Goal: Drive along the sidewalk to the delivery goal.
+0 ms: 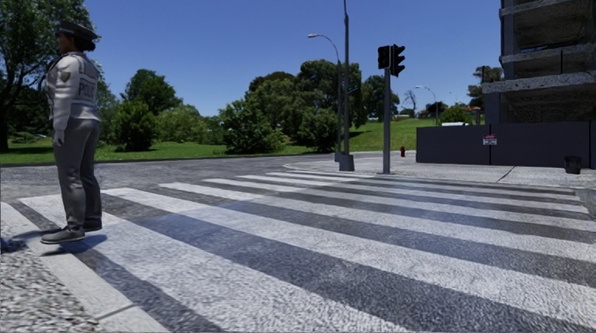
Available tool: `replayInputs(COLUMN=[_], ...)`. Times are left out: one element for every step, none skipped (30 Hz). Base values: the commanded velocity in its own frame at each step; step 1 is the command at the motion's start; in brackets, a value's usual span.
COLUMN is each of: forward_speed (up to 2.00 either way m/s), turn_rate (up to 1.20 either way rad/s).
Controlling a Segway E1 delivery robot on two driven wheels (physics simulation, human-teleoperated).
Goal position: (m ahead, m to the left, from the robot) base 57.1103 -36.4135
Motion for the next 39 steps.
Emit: replayInputs(forward_speed=[1.32,1.32,1.32,1.32,1.32,1.32,1.32,1.32,1.32,1.32,1.32,1.32,1.32,1.32,1.32,1.32,1.32,1.32,1.32,1.32,1.32,1.32,1.32,1.32,1.32,1.32,1.32,1.32,1.32,1.32,1.32,1.32,1.32,1.32,1.32,1.32,1.32,1.32,1.32], turn_rate=[-0.62,-0.61,-0.6,-0.6,-0.6,-0.6,-0.6,-0.6,-0.59,-0.59,-0.58,-0.57,-0.57,-0.55,-0.53,-0.53,-0.53,-0.53,-0.53,-0.53,-0.53,-0.53,-0.53,-0.53,-0.53,-0.53,-0.53,-0.53,-0.53,-0.53,-0.53,-0.53,-0.53,-0.53,-0.53,-0.53,-0.53,-0.53,-0.53])
